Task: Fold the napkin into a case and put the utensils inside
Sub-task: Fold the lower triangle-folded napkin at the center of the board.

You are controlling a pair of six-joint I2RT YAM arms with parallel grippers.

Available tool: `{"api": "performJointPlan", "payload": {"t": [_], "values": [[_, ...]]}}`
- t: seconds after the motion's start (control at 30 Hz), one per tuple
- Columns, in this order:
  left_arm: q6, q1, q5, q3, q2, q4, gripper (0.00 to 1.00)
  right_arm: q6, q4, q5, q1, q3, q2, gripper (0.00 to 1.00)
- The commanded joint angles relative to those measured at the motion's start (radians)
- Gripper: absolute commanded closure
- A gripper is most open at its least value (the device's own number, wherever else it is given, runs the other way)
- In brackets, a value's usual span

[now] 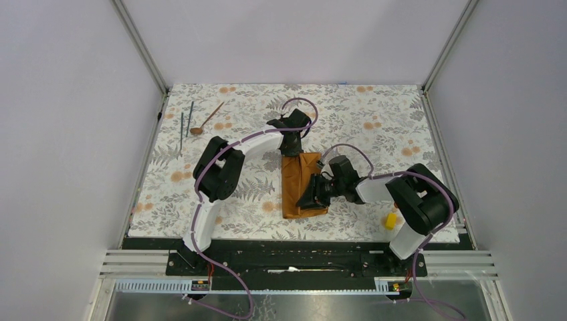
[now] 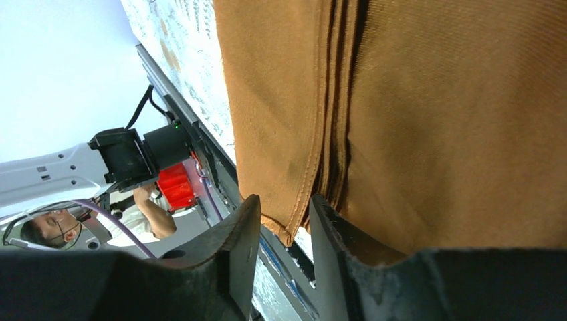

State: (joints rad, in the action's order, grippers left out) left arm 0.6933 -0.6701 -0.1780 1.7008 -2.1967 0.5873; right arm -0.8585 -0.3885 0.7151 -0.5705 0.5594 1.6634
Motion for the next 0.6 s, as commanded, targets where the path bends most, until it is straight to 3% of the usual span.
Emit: {"api": "performJointPlan", "payload": {"t": [0.0,0.17,0.4,0.57], "values": [[0.012,0.004,-0.009,-0.003,0.004,-0.032,1.0,-0.015,-0.026,-0.044,-0.015,0.005,0.026,0.62],[0.01,0.004,-0.008,-0.001,0.002,-0.033,1.0,-0.017,-0.026,-0.065,-0.02,0.011,0.036,0.68],[0.008,0.003,-0.005,0.002,-0.001,-0.033,1.0,-0.019,-0.031,-0.085,-0.019,0.012,0.001,0.98],[0.002,0.004,0.0,0.001,-0.001,-0.032,1.0,0.0,0.006,-0.112,-0.018,0.008,-0.044,1.0]]}}
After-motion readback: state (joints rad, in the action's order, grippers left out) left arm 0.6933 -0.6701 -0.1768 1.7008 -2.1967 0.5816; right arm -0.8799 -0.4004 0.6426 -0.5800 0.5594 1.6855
